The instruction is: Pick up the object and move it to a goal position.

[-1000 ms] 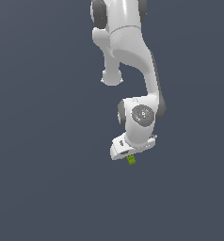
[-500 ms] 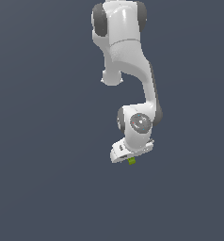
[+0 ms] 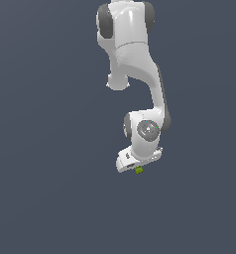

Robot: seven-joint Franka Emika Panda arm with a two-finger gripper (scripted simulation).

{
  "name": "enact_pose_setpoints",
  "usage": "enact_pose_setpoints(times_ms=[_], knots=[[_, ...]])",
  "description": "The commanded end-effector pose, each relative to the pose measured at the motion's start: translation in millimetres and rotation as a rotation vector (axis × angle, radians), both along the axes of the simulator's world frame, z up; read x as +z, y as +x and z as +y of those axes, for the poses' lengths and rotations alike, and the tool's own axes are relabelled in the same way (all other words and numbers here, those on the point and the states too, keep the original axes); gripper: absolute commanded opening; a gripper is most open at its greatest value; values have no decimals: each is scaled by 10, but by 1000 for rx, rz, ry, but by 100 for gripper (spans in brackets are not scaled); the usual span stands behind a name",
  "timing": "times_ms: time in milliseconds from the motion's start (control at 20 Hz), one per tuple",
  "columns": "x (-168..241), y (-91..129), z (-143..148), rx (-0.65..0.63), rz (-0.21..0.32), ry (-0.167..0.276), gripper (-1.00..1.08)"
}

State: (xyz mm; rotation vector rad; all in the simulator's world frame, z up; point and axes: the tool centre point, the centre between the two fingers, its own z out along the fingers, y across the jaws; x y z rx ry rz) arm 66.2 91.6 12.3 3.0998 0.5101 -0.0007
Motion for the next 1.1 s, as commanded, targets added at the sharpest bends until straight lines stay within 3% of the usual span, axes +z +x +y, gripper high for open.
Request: enact_pose_setpoints(times_ms=[0, 550, 1050], knots=[[1, 1, 1, 0, 0, 0, -100], [33, -110, -133, 0, 0, 0, -100], [140, -487, -595, 0, 0, 0, -100]])
